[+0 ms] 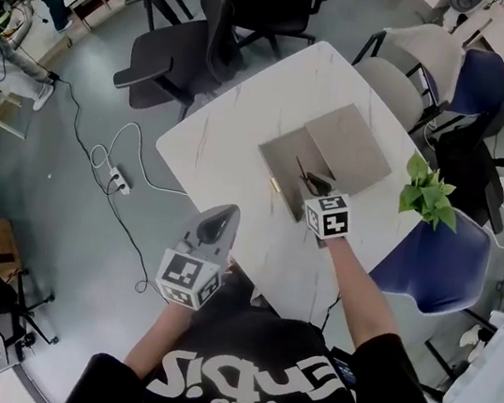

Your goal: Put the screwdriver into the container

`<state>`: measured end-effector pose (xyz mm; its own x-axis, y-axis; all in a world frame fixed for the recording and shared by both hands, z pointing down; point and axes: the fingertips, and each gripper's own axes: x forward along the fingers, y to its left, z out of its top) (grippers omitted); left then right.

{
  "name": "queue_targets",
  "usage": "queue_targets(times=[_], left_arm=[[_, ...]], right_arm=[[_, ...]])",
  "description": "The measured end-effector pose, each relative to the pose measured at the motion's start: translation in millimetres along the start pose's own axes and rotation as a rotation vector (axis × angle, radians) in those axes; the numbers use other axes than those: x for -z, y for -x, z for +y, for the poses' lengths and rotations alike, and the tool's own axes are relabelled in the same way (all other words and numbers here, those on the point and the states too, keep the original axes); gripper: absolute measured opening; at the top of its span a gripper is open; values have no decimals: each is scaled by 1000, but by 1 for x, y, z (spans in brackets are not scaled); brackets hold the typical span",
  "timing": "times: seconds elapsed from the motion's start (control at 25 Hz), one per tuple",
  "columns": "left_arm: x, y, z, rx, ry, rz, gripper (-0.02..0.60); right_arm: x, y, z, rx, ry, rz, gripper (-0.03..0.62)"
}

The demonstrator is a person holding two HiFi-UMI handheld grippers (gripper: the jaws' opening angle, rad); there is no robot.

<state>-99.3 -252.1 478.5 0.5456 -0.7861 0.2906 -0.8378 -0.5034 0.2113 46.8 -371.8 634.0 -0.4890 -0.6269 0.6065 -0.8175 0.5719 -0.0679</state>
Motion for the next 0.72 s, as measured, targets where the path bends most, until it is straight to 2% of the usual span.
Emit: queue_targets(times=[0.72], left_arm=[[7, -7, 4, 4, 15, 30, 14]], right_arm=[[13, -33, -6, -8, 49, 133, 74]])
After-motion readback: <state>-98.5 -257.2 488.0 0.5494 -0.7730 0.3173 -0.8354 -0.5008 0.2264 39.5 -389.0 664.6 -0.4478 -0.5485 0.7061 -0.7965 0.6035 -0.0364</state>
